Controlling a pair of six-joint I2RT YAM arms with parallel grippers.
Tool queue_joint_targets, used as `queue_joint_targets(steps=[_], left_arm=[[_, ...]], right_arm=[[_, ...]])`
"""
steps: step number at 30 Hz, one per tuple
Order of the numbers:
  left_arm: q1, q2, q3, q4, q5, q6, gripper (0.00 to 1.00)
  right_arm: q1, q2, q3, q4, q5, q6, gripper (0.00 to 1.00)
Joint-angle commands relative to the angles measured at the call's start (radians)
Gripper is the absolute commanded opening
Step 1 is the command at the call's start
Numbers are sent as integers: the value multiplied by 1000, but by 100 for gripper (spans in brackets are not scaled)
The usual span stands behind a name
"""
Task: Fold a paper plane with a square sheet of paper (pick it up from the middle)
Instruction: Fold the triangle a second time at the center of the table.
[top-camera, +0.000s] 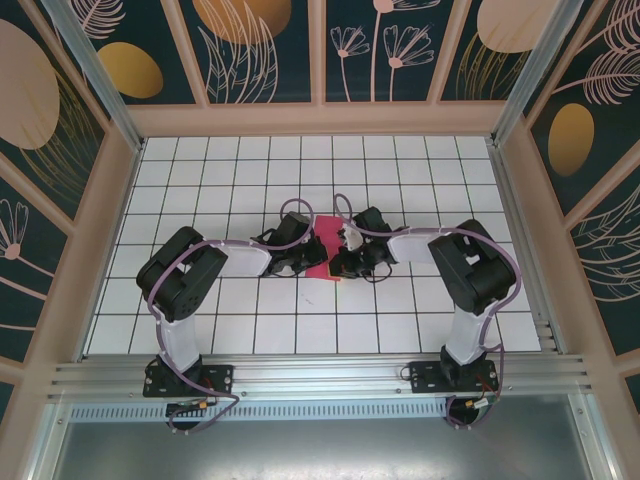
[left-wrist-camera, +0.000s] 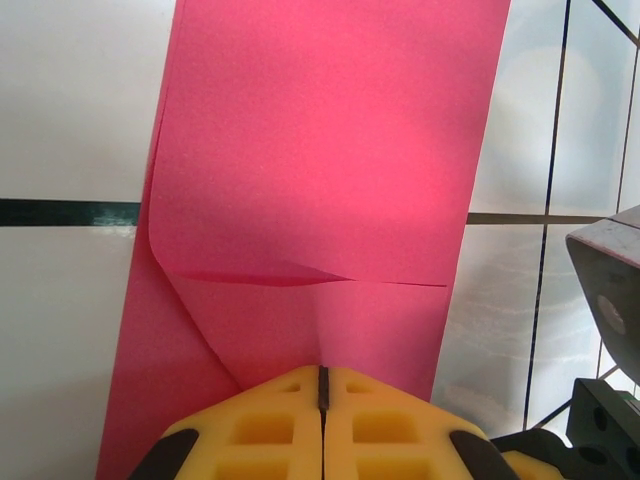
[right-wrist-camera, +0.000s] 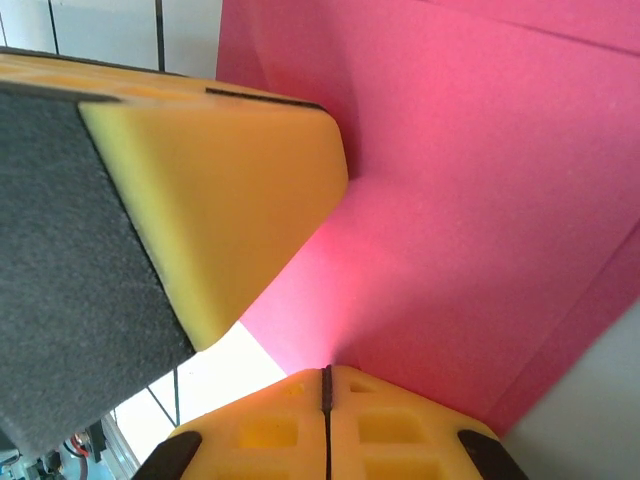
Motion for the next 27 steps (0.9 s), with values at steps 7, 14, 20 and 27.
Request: queue_joint_targets(steps=[7, 14, 20, 27], left_arm=[[8, 15, -20, -52, -34, 31, 8], [28, 4, -11, -56, -31, 51, 9], [68, -7, -21, -25, -25, 73, 9], [109, 2, -35, 0, -17, 100, 10]], right_arm=[[-17, -19, -118, -41, -26, -8, 9], [-18, -7, -132, -64, 11, -19, 6], [-17, 4, -136, -75, 33, -31, 1], [-47, 10, -141, -68, 38, -31, 0]])
